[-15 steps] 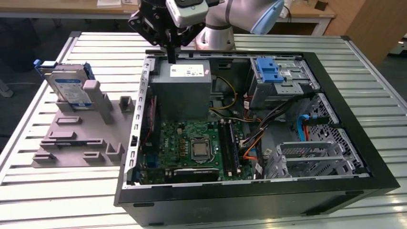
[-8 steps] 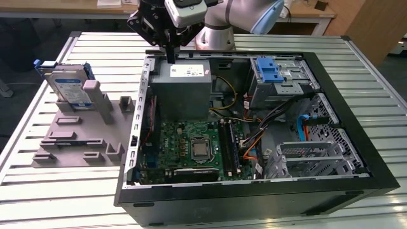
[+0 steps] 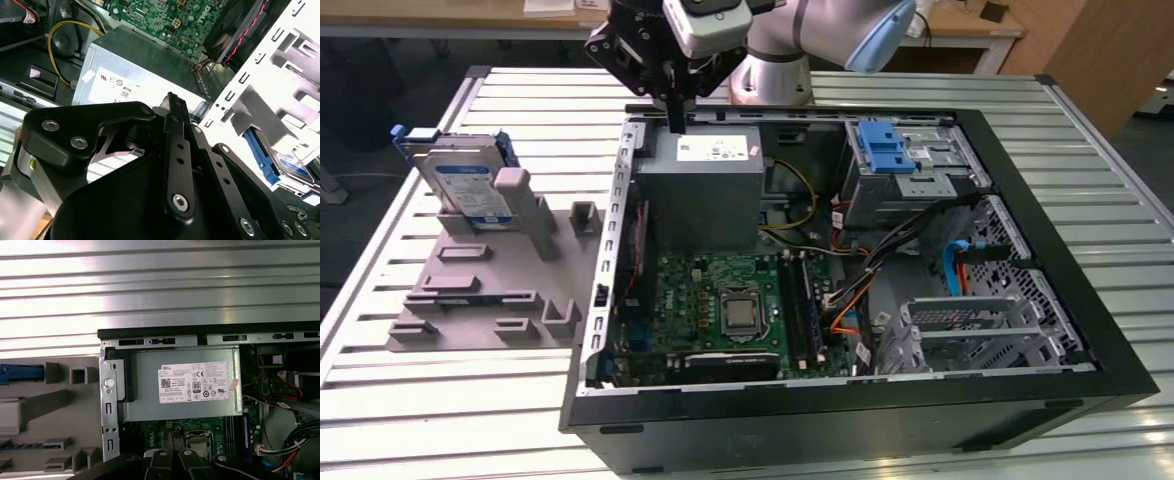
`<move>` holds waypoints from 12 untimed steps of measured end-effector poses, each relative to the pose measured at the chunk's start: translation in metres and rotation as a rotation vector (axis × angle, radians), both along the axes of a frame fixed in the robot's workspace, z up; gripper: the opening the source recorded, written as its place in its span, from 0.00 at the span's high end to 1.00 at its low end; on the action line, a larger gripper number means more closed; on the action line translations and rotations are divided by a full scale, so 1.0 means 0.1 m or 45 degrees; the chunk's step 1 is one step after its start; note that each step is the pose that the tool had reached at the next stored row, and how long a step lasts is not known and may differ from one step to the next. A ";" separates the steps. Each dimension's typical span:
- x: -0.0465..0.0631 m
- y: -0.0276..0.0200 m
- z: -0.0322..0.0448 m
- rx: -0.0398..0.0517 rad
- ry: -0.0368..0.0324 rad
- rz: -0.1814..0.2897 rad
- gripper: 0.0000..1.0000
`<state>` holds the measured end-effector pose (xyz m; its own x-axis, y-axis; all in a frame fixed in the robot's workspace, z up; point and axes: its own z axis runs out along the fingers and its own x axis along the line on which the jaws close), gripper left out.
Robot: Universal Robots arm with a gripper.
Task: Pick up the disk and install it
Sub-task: 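Reach for the disk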
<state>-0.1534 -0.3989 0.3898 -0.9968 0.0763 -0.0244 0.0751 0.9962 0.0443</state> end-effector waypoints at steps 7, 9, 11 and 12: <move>-0.03 0.000 0.000 0.000 0.0000 0.000 0.89; -0.03 0.000 -0.001 0.000 0.0000 0.000 0.89; -0.04 0.000 -0.001 0.000 0.0000 0.000 0.89; -0.05 0.000 -0.001 0.000 0.0001 0.000 0.89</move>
<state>-0.1579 -0.3989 0.3897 -0.9968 0.0763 -0.0243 0.0751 0.9962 0.0443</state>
